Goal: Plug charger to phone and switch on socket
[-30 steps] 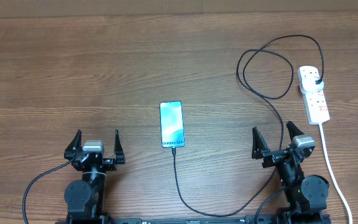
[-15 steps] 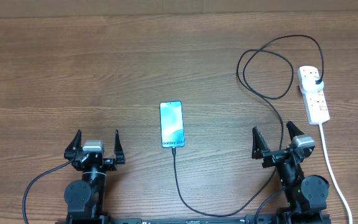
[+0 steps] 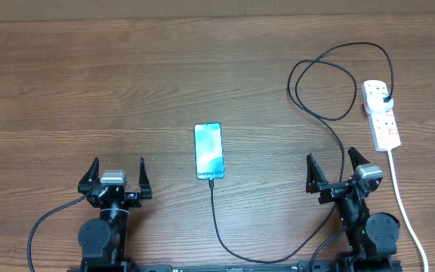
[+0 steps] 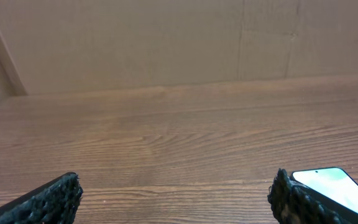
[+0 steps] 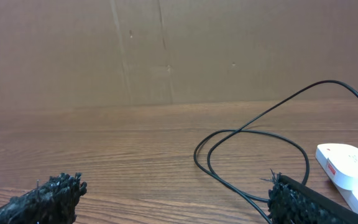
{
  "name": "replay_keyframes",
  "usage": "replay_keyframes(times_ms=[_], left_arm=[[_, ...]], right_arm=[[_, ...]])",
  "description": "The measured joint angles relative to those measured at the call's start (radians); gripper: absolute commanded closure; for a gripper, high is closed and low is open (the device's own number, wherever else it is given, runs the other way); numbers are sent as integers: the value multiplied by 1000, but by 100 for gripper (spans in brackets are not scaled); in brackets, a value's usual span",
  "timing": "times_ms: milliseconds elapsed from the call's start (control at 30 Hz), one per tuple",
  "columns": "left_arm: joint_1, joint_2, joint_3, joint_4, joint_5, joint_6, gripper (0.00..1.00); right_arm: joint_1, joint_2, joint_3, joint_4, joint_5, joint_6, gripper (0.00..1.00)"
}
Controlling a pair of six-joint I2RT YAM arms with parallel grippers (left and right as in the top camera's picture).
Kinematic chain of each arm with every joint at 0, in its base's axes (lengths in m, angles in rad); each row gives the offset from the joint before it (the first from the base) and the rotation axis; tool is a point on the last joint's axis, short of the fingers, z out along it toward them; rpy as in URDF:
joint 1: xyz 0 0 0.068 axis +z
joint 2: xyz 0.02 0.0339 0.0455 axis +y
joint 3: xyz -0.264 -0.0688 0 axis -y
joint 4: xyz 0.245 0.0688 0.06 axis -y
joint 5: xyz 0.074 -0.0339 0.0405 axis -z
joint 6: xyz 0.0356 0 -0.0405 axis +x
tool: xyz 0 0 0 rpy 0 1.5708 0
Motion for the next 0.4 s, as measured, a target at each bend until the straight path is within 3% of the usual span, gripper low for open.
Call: replay_keyframes(times_ms=[400], left_arm=[[0,0,0,0,0,0,0]], right_arm=[[0,0,0,0,0,0,0]])
